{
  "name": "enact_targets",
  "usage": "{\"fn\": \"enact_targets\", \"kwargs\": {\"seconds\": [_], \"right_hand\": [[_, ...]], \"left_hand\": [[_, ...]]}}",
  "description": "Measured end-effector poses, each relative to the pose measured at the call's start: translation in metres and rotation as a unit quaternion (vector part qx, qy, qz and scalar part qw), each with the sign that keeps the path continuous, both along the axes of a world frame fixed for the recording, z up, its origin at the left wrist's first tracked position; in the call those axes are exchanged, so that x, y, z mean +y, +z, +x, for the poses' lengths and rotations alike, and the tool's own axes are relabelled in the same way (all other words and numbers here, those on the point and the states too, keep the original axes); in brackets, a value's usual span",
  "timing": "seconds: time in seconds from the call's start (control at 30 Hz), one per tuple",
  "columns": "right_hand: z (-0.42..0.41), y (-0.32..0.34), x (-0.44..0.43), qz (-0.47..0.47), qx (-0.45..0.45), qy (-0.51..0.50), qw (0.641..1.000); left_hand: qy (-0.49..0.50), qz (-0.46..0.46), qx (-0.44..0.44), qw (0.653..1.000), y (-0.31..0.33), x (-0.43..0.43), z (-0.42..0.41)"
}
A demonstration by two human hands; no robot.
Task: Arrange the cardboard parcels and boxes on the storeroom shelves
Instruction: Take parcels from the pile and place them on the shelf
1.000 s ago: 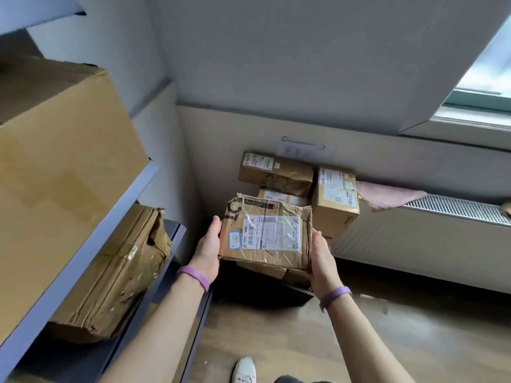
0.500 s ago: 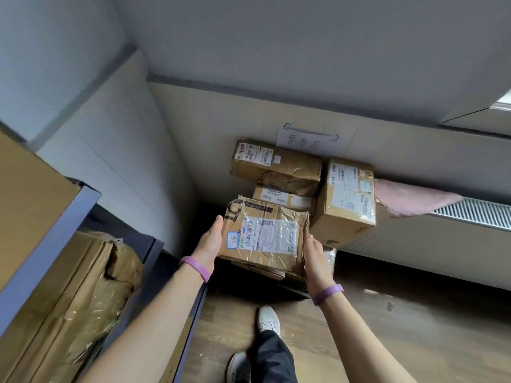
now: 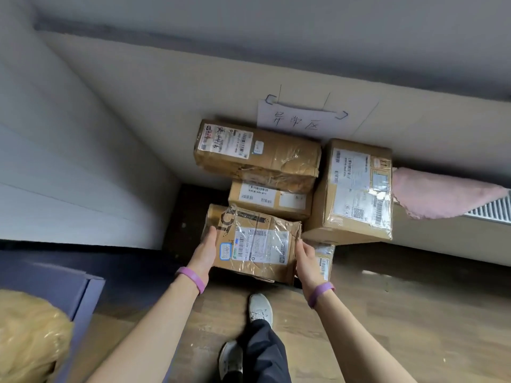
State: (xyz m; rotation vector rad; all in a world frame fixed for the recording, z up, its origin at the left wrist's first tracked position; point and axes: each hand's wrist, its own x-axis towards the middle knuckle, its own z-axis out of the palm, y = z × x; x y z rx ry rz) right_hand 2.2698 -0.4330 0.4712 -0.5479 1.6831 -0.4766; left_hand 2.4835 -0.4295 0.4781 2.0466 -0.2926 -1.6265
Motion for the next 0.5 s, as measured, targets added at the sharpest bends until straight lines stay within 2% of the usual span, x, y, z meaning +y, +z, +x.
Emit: {"fn": "enact_targets", "kwargs": {"seconds": [0.23, 0.5], "right_hand": [[-0.006, -0.036, -0.014, 0.011, 0.015, 0.001, 1.0], [-0.009, -0.036, -0.03, 0.006, 0.02, -0.025, 0.999]], "left_hand": [[0.015, -0.012, -0.002, 1.0, -0.036, -0.027, -0.02], [0.027, -0.002, 0.003, 1.0, -0.04, -0.041, -0.032]]}}
